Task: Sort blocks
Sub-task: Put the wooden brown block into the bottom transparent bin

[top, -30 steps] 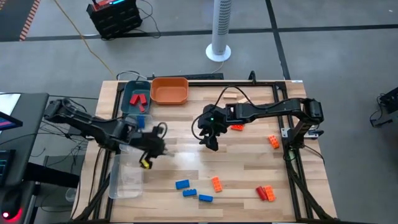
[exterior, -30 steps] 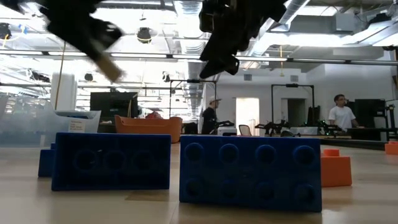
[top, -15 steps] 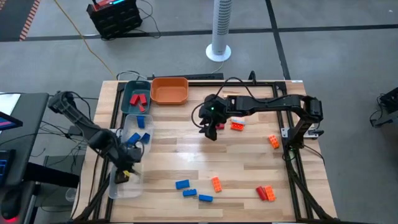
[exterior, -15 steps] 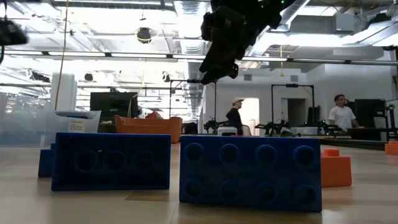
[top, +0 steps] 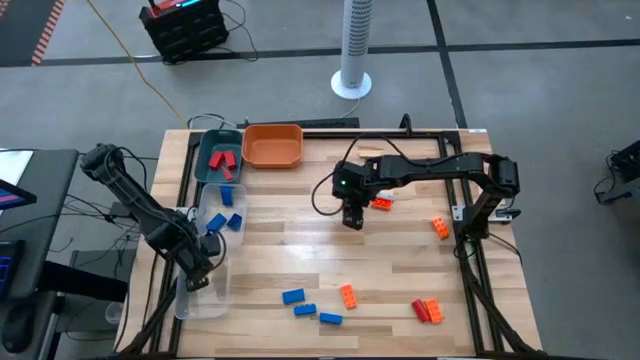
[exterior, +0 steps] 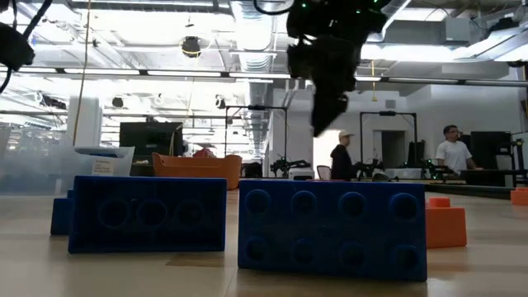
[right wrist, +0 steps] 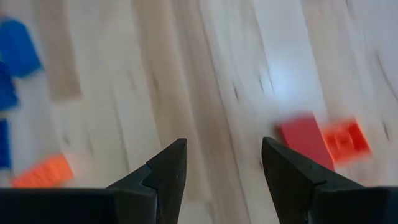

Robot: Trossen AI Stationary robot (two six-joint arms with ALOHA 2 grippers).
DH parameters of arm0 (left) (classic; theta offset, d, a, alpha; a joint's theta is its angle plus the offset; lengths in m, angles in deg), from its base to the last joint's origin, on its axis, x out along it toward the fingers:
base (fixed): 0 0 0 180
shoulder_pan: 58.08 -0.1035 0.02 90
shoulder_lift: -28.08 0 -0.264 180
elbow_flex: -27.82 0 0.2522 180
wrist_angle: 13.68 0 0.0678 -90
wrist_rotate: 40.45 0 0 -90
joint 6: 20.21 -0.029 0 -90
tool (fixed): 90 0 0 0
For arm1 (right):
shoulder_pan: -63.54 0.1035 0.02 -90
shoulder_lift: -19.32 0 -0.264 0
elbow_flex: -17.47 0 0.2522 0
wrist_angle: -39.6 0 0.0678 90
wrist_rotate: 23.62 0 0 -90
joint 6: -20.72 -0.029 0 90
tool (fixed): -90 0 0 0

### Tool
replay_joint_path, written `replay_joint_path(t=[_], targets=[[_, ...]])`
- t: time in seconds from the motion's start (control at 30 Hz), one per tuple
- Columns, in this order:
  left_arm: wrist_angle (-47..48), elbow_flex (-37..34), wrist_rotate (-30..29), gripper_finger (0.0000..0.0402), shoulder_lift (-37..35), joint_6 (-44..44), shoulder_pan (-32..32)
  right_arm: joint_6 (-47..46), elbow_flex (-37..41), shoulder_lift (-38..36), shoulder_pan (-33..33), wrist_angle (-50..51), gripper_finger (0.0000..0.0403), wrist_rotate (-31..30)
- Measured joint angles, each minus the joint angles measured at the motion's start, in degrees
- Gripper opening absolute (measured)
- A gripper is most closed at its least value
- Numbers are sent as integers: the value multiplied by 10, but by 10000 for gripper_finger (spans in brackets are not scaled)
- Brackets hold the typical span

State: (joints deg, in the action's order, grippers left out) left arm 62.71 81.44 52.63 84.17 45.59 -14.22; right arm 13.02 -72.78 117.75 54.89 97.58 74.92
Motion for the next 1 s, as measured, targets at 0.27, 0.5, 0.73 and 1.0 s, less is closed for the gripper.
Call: replay_joint_path(t=[0.27,0.5,0.73,1.0], targets=[[-91,57,-13,233,0,-92,-5,-8,0,-41,-5,74,210,-120],[-97,93,-210,225,0,-239,-36,25,0,-49,-100,98,210,-206],[-78,93,-352,225,2,-382,-72,170,46,-44,-233,103,210,-207],[-81,93,-513,225,1,-517,-117,254,88,-44,-312,28,210,-188]])
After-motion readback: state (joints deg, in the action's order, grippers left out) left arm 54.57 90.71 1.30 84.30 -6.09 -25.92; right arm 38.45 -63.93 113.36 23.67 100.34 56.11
